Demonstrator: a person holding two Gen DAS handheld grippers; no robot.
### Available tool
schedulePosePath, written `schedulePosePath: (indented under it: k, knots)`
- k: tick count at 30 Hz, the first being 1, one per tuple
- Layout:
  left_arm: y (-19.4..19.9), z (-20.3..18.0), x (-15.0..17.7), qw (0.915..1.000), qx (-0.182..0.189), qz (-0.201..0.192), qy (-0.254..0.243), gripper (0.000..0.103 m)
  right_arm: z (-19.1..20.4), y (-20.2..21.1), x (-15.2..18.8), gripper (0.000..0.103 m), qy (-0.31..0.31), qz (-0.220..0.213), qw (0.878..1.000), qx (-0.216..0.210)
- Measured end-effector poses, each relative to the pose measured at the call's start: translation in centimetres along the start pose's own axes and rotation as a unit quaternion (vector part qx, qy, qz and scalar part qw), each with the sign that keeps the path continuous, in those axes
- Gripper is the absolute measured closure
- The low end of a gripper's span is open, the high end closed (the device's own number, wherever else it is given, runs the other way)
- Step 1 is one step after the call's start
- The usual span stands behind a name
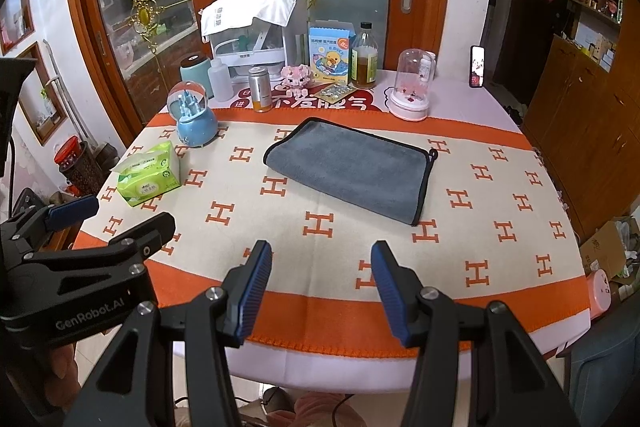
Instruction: Fold towel
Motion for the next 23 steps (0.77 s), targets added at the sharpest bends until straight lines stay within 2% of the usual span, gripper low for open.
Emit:
schedulePosePath:
  k: [23]
  knots:
    - [0.4, 0.7, 0.0, 1.0000, -0.002, 0.000, -0.003, 0.010, 0.3, -0.6, 0.4, 0.051, 0.004, 0.005, 1.000, -0.005]
Point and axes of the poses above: each gripper's, at about its wrist camera, not at the fingertips, and y roughly against the way its jaws point, z to its left, x to its underside, the point moved 8 cm from there along -y, roughly the way its jaws point, and after that the axes turned 6 degrees about x, right-handed, at the moved point
